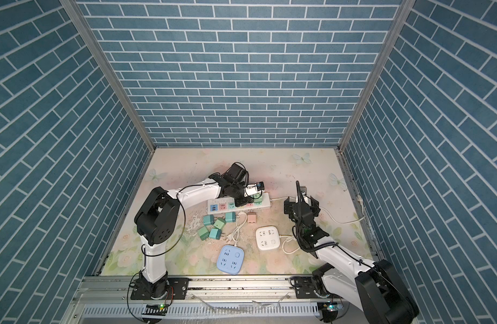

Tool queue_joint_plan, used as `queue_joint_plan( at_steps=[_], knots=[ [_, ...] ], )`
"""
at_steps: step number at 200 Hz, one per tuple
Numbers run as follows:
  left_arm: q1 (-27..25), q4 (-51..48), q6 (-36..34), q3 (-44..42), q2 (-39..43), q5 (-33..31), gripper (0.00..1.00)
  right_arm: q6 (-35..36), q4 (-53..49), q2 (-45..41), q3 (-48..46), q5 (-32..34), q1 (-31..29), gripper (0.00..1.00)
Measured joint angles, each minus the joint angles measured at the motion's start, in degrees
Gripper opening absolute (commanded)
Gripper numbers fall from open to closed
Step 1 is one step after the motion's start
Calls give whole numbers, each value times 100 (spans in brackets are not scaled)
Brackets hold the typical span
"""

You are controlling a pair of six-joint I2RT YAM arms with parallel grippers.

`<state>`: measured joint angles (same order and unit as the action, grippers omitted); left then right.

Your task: Insert the plug

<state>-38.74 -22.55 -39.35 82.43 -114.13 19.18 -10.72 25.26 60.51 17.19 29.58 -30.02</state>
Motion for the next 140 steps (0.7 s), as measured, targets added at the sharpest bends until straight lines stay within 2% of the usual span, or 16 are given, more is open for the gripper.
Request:
queue_joint_plan(
  at_steps=[140],
  knots=[
    [59, -24, 138, 109, -249, 289, 0, 0, 2, 0, 0, -11, 9, 99]
  ],
)
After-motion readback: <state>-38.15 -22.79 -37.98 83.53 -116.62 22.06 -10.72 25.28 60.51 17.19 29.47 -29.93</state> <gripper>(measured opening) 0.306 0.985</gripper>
